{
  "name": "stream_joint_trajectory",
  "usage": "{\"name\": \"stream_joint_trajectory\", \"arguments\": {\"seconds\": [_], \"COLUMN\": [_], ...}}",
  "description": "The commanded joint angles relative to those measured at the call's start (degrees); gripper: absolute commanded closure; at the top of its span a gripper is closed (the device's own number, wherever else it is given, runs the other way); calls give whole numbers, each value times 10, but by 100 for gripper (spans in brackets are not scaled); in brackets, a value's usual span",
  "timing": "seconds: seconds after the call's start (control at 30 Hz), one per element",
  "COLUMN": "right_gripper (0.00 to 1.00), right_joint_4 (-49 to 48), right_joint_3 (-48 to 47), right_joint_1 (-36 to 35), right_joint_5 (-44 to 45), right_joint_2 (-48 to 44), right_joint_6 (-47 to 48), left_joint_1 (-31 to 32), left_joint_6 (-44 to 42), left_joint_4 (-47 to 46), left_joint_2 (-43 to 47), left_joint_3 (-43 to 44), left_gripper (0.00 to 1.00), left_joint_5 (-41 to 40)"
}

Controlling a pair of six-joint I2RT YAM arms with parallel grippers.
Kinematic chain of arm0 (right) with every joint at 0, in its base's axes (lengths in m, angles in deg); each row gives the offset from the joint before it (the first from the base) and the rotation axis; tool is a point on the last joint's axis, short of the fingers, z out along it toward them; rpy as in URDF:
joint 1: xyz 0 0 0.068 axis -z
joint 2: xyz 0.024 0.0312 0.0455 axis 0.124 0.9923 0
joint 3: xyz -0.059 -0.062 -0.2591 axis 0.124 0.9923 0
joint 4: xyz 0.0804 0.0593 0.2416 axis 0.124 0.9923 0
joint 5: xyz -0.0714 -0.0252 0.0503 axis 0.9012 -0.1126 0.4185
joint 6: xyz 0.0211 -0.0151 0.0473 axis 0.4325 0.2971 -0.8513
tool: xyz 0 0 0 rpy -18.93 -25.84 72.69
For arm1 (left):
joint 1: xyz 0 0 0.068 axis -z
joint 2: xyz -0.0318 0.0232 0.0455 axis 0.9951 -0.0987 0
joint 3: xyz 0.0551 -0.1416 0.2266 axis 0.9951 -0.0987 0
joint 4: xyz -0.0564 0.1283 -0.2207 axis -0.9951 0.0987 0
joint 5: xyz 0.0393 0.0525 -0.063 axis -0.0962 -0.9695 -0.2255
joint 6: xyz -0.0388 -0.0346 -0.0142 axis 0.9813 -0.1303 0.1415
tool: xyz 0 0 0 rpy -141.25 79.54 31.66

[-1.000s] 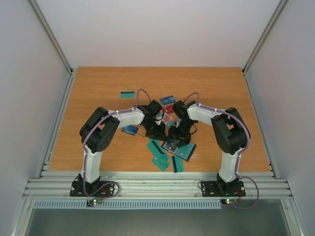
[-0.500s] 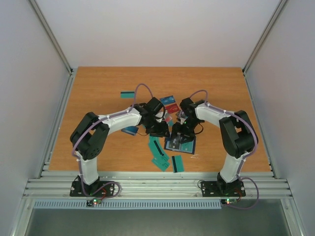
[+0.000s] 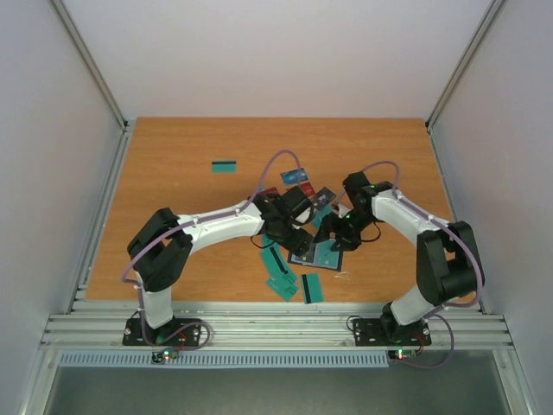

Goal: Put the credit cards into the card holder

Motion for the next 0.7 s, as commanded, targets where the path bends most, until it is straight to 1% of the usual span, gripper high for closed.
{"name": "stream_joint_trajectory", "arguments": {"seconds": [0.0, 0.1, 0.2, 0.3, 0.47, 0.67], "right_gripper": [37, 38, 39, 39, 39, 39], "right_joint_4": [9, 14, 18, 26, 44, 52], "right_joint_3": [29, 47, 63, 68, 69, 69], "right_joint_1": [49, 71, 81, 88, 100, 107], "right_joint_5": [9, 25, 36, 46, 47, 36], "right_joint_2": [-49, -73, -93, -109, -124, -120], "right_joint_6": [-4, -7, -12, -12, -1, 8], "left_joint_1": [33, 53, 69, 79, 83, 84], "left_joint_6": [-43, -47, -48, -45, -31, -16], "left_joint_4": [1, 16, 45, 66, 89, 94], "left_joint_2": [-31, -66, -107, -137, -166, -157], "left_joint_3": [42, 74, 118, 151, 174, 158], "left_gripper": [23, 11, 7, 8, 12, 19], "left_joint_5": [-96, -142, -190, -250, -315, -342]}}
